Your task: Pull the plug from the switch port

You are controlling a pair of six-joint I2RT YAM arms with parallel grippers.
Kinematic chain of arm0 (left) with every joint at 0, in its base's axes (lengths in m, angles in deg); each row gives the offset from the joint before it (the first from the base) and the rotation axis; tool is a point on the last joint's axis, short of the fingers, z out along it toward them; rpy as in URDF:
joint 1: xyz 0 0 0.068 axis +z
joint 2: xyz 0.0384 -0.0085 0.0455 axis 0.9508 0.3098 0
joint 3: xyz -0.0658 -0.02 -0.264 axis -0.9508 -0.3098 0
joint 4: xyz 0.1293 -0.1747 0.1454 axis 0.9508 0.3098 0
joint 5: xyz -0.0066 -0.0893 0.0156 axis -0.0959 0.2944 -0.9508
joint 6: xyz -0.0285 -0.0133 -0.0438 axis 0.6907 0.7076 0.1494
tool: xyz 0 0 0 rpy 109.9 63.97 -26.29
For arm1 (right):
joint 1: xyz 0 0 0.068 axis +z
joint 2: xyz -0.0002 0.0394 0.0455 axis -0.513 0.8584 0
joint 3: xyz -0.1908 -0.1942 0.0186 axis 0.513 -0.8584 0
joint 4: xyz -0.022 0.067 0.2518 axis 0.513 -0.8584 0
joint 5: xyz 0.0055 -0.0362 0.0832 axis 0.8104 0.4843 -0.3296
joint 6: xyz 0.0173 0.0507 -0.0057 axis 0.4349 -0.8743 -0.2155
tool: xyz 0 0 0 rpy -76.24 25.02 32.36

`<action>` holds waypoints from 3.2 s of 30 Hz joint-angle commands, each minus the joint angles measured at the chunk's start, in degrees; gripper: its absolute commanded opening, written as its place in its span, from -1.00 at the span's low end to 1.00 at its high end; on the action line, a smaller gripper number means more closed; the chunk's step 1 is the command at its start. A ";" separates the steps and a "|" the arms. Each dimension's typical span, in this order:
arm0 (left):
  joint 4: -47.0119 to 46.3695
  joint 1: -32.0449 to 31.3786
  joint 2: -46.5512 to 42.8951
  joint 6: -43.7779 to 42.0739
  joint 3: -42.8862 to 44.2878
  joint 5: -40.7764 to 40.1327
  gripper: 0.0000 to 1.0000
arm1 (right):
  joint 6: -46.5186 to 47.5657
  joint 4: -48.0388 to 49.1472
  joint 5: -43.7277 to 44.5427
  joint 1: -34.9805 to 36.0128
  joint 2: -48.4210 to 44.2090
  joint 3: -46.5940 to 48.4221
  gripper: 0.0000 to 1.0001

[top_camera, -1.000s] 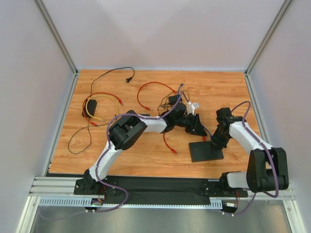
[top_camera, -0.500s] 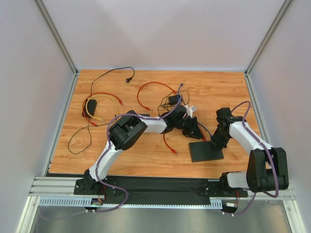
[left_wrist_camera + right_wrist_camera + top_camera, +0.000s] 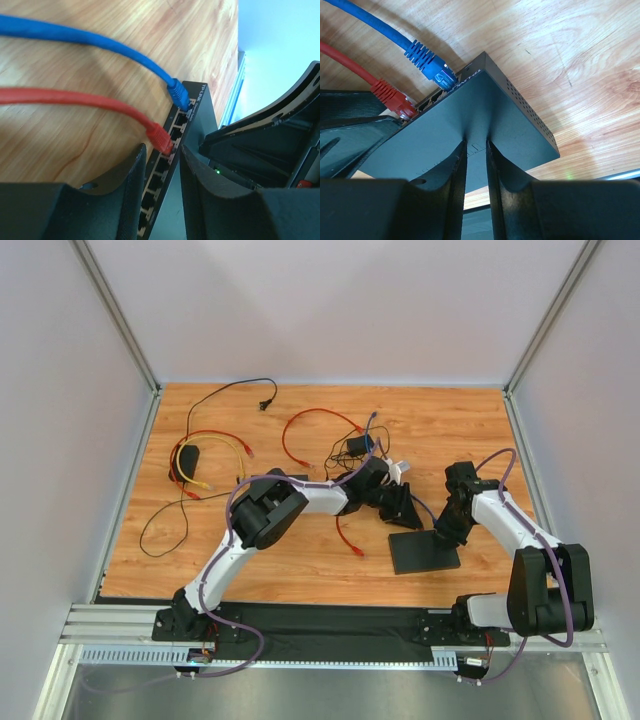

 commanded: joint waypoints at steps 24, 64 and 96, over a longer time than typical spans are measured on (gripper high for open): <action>0.74 -1.03 4.43 3.58 3.19 -0.50 -0.57 | 0.28 2.11 0.40 0.00 0.74 -0.92 -0.54; -12.09 2.22 -4.89 -2.93 -8.24 -8.70 -0.94 | -1.30 1.06 4.36 0.61 4.17 -1.19 -0.54; -7.78 -1.12 7.49 8.77 0.46 -0.94 -0.32 | -1.04 0.71 3.83 0.96 3.99 -0.75 -0.55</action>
